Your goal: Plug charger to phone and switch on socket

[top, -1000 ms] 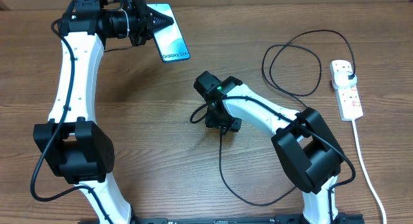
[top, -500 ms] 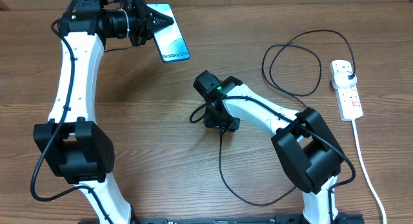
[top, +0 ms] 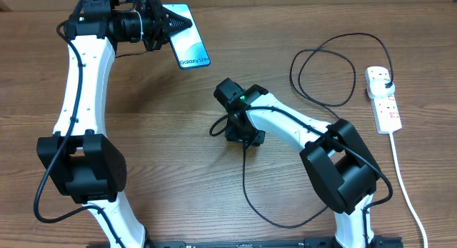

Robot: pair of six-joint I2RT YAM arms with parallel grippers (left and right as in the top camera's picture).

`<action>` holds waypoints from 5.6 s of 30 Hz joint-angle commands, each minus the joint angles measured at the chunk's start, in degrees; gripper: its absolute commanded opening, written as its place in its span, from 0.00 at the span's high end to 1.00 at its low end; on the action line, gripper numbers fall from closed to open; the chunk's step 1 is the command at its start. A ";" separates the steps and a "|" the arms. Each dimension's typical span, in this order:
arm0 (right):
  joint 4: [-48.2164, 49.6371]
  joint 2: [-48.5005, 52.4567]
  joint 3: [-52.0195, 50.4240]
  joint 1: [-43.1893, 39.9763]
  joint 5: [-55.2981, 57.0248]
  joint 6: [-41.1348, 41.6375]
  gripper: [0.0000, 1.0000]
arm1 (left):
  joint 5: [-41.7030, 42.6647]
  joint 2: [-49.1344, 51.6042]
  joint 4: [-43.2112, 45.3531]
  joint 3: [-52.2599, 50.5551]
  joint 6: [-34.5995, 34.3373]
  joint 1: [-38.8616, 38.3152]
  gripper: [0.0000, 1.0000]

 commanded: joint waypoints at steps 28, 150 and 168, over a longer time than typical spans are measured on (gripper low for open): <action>0.33 1.53 1.09 -0.22 -0.48 0.46 0.96 | 2.69 -1.18 0.28 0.98 -1.70 0.00 0.96; 85.68 -3.52 12.48 -20.28 -79.76 13.97 0.96 | 9.51 -1.18 44.52 0.98 -28.11 -0.13 0.96; 86.09 -3.52 12.48 -20.28 -79.80 13.99 0.96 | 7.21 -1.18 46.21 0.98 -28.46 -1.97 0.96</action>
